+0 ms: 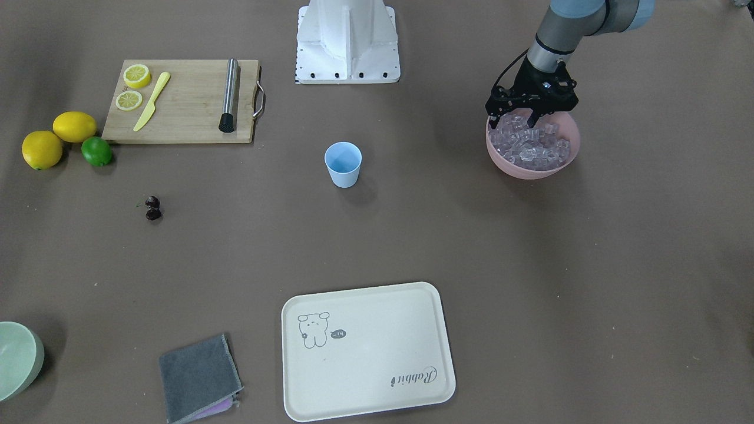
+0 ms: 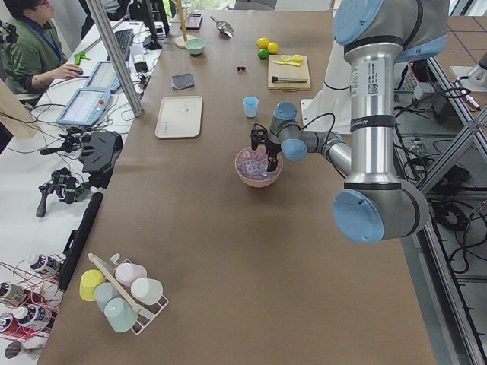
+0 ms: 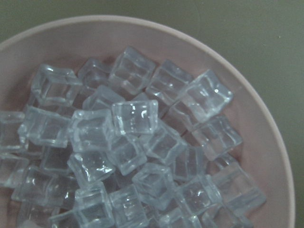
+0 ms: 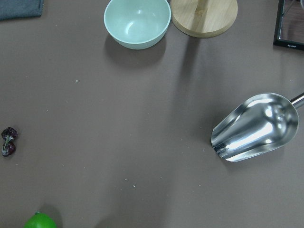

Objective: Put ice and cherries in cup

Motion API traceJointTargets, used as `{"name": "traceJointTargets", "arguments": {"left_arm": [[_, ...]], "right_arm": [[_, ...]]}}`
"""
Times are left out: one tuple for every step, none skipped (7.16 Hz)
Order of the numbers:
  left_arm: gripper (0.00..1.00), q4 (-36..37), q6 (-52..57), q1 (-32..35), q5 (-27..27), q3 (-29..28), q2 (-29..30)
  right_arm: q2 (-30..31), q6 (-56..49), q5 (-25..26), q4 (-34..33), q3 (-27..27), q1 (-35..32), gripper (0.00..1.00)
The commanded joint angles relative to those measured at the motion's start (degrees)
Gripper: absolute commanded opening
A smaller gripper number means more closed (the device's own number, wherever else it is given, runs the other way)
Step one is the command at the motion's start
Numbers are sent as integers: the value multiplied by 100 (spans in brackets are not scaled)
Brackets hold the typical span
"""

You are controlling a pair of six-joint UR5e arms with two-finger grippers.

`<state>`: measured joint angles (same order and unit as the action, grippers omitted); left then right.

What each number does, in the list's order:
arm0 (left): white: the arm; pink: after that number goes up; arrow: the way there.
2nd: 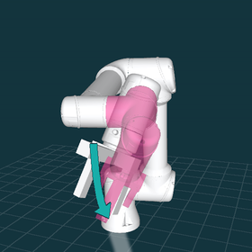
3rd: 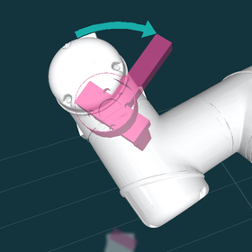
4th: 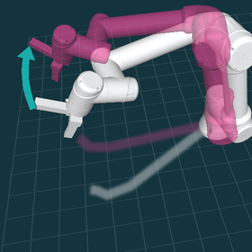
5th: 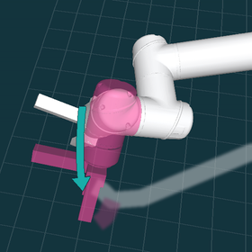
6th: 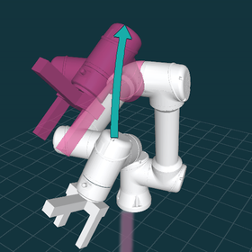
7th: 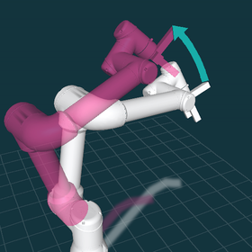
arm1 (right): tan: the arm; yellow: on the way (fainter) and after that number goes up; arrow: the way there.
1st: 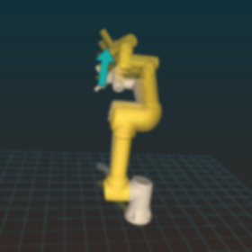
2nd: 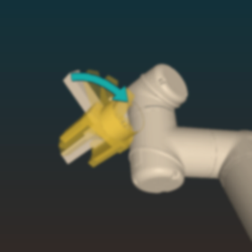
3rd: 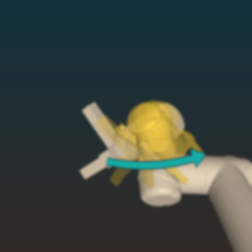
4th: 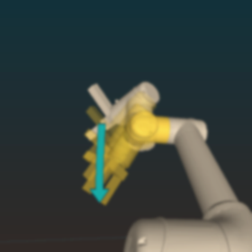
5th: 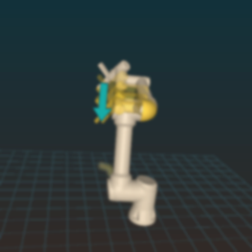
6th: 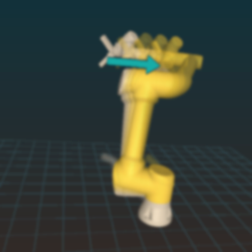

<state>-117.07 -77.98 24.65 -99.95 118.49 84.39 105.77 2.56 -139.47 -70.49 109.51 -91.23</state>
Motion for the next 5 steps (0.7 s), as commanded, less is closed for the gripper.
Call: {"name": "traceJointTargets", "arguments": {"left_arm": [[98,0,2,-4,-16,-80,25],[98,0,2,-4,-16,-80,25],[93,0,2,5,-7,-80,25],[69,0,28,5,-16,-80,25],[58,-8,298,14,-42,-80,16]], "right_arm": [[-21,25,7,0,0,0,100],[-30,25,-1,0,0,0,100],[-30,25,-2,0,9,0,100],[-30,34,7,0,9,0,100],[-39,34,7,0,9,0,100]]}}
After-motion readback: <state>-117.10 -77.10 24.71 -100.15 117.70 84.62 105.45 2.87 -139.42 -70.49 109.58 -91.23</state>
